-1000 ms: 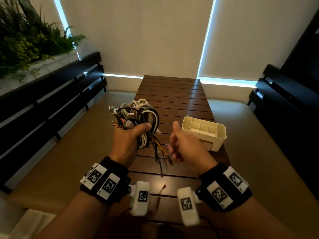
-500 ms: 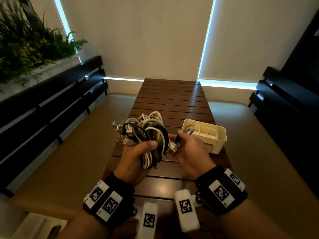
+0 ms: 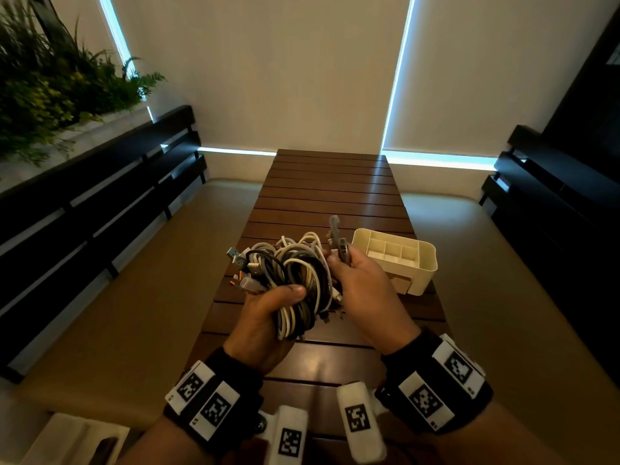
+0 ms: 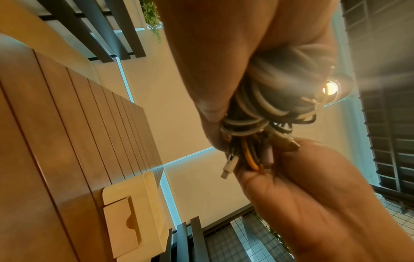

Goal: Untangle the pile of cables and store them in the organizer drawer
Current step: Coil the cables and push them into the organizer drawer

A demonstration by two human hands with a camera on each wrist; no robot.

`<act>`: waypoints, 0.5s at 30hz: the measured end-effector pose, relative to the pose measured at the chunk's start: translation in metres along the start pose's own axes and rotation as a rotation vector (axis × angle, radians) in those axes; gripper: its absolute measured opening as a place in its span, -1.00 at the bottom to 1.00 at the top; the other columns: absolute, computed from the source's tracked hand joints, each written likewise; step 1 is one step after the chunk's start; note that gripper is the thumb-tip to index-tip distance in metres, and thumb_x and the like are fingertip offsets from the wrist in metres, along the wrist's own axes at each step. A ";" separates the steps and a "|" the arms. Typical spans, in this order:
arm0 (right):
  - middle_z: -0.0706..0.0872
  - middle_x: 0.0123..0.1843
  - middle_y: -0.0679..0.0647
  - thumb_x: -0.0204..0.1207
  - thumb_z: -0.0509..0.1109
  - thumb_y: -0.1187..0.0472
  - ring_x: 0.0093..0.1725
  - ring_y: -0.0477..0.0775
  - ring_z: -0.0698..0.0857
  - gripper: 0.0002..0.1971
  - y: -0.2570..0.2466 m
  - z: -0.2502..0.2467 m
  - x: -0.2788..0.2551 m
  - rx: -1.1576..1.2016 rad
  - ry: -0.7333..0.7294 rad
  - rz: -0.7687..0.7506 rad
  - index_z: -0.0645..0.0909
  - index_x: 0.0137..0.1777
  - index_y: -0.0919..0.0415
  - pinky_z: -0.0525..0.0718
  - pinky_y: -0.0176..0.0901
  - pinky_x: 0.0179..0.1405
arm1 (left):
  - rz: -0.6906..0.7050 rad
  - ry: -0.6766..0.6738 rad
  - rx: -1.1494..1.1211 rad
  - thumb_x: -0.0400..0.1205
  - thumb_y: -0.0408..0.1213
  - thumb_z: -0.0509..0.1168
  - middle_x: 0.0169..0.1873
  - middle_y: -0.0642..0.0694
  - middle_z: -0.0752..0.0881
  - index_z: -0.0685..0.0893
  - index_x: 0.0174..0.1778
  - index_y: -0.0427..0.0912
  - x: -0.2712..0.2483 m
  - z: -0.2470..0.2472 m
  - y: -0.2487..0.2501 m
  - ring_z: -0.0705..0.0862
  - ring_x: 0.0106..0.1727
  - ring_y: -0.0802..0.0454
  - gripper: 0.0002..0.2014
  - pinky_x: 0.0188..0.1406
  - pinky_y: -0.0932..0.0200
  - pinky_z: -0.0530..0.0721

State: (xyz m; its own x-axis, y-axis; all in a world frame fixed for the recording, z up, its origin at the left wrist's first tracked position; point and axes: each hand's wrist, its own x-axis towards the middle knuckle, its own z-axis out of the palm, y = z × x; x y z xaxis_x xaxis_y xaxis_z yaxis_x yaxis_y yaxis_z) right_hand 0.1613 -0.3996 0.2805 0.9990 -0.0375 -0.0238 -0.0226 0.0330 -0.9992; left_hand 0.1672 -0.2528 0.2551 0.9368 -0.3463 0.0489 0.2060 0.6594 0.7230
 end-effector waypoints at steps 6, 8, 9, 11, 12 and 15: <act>0.78 0.02 0.08 0.80 -0.02 0.13 -0.14 -0.09 0.76 -0.54 -0.002 0.000 -0.002 0.124 -0.070 0.021 0.63 0.35 0.38 0.70 -0.30 -0.26 | -0.019 -0.082 0.026 0.21 -0.36 0.57 0.06 -0.36 0.79 0.61 0.33 -0.39 0.002 -0.006 0.002 0.80 0.08 -0.27 -0.29 -0.04 -0.08 0.78; 0.76 -0.25 0.07 0.79 -0.06 0.15 -0.38 -0.15 0.69 -0.49 0.004 -0.004 0.001 0.278 -0.108 0.057 0.61 0.34 0.50 0.60 -0.34 -0.51 | -0.037 -0.132 0.019 0.15 -0.33 0.64 0.03 -0.35 0.80 0.75 0.21 -0.32 0.002 -0.008 0.003 0.81 0.07 -0.27 -0.35 0.00 -0.10 0.79; 0.78 -0.24 0.09 0.79 -0.06 0.16 -0.36 -0.13 0.71 -0.50 0.006 -0.004 0.002 0.306 -0.132 0.058 0.63 0.34 0.46 0.61 -0.33 -0.50 | -0.040 -0.156 0.025 0.14 -0.28 0.68 0.04 -0.36 0.80 0.78 0.18 -0.30 0.003 -0.009 0.004 0.80 0.09 -0.29 -0.36 0.05 -0.15 0.78; 0.82 -0.17 0.11 0.81 0.00 0.15 -0.26 -0.09 0.76 -0.54 0.005 -0.006 0.003 0.262 -0.131 0.034 0.73 0.23 0.35 0.65 -0.34 -0.47 | -0.029 -0.192 0.059 0.15 -0.25 0.70 0.04 -0.34 0.80 0.81 0.16 -0.25 0.004 -0.008 0.006 0.79 0.10 -0.28 -0.38 0.12 -0.20 0.76; 0.84 -0.13 0.13 0.81 0.06 0.10 -0.22 -0.08 0.79 -0.56 0.004 -0.005 0.005 0.226 -0.120 0.021 0.74 0.22 0.32 0.66 -0.35 -0.45 | -0.022 -0.195 0.081 0.15 -0.28 0.68 0.01 -0.31 0.82 0.83 0.12 -0.21 0.005 -0.007 0.007 0.81 0.07 -0.25 -0.43 0.08 -0.16 0.77; 0.65 0.47 0.21 0.70 0.24 -0.14 0.41 0.14 0.67 -0.53 0.005 -0.001 0.014 0.147 -0.107 0.007 0.64 0.46 0.11 0.79 0.05 0.13 | -0.013 -0.182 0.108 0.19 -0.39 0.49 -0.05 -0.24 0.84 0.87 0.01 -0.13 0.006 -0.004 0.007 0.83 0.03 -0.16 -0.57 -0.03 -0.04 0.80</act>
State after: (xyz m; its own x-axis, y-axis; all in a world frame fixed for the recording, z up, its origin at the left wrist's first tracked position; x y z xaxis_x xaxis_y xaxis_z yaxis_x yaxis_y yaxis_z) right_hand 0.1756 -0.4008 0.2750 0.9974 0.0694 -0.0198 -0.0319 0.1790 -0.9833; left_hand 0.1758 -0.2472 0.2577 0.8660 -0.4752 0.1556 0.1770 0.5824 0.7934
